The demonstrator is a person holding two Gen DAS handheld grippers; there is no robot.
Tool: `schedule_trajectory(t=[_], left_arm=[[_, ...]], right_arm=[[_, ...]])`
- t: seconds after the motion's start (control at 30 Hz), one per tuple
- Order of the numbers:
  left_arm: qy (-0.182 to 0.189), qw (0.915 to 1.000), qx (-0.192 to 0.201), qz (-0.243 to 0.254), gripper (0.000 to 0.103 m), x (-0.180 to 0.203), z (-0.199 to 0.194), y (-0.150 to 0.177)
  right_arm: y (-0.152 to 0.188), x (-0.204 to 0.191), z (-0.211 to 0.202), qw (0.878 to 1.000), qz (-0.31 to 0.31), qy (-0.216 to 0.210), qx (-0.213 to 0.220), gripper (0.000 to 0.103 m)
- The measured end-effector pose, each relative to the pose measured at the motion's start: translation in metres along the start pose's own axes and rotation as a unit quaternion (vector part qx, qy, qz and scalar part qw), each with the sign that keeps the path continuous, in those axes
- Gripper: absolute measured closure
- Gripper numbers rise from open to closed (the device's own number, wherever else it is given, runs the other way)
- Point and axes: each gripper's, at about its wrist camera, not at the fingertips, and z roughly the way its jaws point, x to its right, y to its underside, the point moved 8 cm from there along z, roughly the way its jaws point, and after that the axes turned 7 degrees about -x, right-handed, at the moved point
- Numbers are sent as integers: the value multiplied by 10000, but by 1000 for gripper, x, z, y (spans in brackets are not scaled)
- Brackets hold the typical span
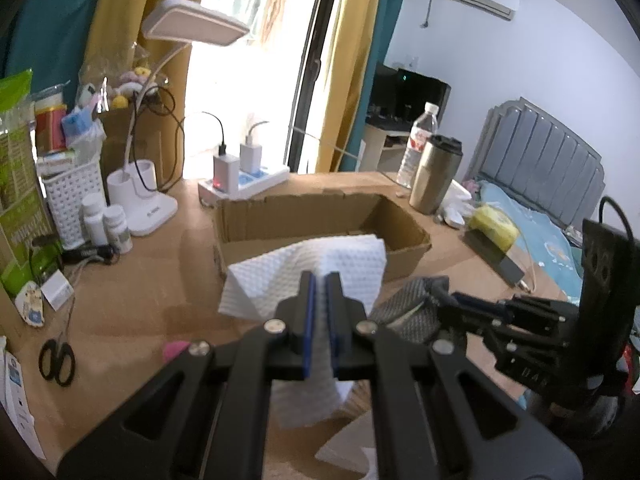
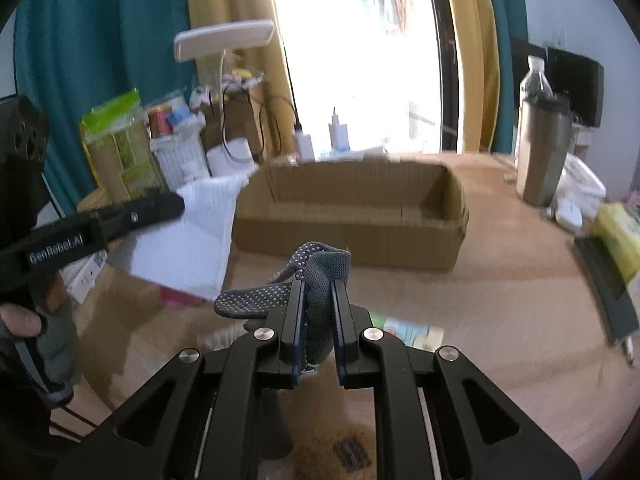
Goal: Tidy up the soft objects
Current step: 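Lift the glove and wipe and carry both toward the cardboard box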
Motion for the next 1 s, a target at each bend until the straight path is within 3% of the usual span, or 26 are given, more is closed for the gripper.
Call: schedule_trajectory(t=[0.37, 1.0], left_arm=[[-24, 9996, 275, 101, 97, -2, -9, -32], [112, 9997, 197, 56, 97, -3, 29, -55]], right_arm=[[-54, 8, -14, 9979, -190, 110, 609, 90], [-107, 44, -6, 9942, -126, 315, 1020, 90]])
